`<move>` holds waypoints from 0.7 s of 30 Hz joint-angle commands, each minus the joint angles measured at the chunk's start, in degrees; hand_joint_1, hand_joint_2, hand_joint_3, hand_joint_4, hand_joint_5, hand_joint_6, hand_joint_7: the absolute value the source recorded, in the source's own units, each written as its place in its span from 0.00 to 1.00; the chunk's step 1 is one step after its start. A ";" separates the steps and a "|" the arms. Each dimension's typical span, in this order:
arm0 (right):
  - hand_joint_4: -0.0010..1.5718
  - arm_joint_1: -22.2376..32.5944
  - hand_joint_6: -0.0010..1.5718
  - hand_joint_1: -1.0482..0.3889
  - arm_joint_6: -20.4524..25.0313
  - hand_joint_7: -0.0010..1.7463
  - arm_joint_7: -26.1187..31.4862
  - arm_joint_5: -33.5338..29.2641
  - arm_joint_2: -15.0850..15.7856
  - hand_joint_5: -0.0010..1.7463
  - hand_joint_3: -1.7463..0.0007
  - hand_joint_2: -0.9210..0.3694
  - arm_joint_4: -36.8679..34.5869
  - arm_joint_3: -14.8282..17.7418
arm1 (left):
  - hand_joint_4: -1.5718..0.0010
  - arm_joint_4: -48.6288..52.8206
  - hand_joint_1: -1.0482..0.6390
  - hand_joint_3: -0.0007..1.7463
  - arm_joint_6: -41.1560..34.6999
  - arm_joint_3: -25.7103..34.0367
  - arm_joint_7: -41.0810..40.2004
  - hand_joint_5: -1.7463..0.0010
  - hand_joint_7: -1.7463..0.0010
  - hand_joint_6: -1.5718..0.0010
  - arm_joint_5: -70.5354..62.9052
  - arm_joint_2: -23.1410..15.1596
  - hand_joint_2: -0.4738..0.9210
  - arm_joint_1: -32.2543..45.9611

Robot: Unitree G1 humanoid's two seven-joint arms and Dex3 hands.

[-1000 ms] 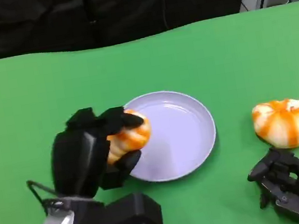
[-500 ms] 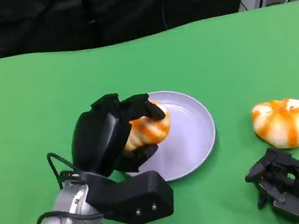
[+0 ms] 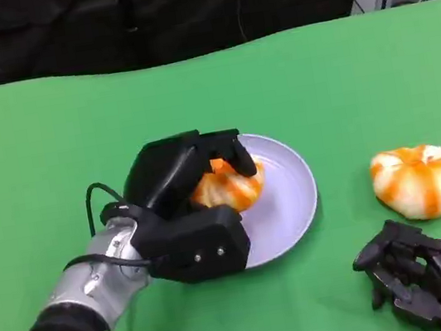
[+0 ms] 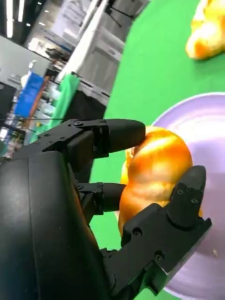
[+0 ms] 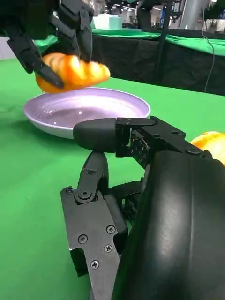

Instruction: Grasp the bread from the table and place it into the plate.

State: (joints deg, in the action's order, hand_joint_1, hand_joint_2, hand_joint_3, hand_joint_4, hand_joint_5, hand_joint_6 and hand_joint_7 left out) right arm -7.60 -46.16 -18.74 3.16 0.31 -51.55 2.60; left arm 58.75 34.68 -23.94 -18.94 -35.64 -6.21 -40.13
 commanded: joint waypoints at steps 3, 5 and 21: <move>0.41 1.19 0.42 0.54 0.79 0.73 0.32 -0.02 0.66 1.00 0.72 0.00 -0.04 -0.01 | 0.52 6.51 0.59 0.20 3.00 -2.06 -0.40 0.12 0.35 0.48 -0.64 0.93 0.99 -3.70; 0.41 1.35 0.42 0.54 0.93 0.73 0.44 -0.05 0.68 1.00 0.72 0.00 0.27 -0.07 | 0.53 7.71 0.58 0.18 2.73 -2.23 0.18 0.12 0.35 0.49 -0.32 1.48 1.00 -4.15; 0.41 1.55 0.42 0.53 1.48 0.75 0.91 -0.12 0.61 1.00 0.72 0.00 0.95 -0.40 | 0.75 7.00 0.18 0.28 -0.86 -5.27 8.05 1.00 1.00 0.75 -2.03 -0.43 1.00 -5.50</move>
State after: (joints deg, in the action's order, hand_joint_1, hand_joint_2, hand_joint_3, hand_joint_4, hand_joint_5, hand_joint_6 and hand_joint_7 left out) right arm -6.96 -45.83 -18.08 3.09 0.31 -50.73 2.16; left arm 66.80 35.20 -29.00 -14.10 -37.73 -4.78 -43.66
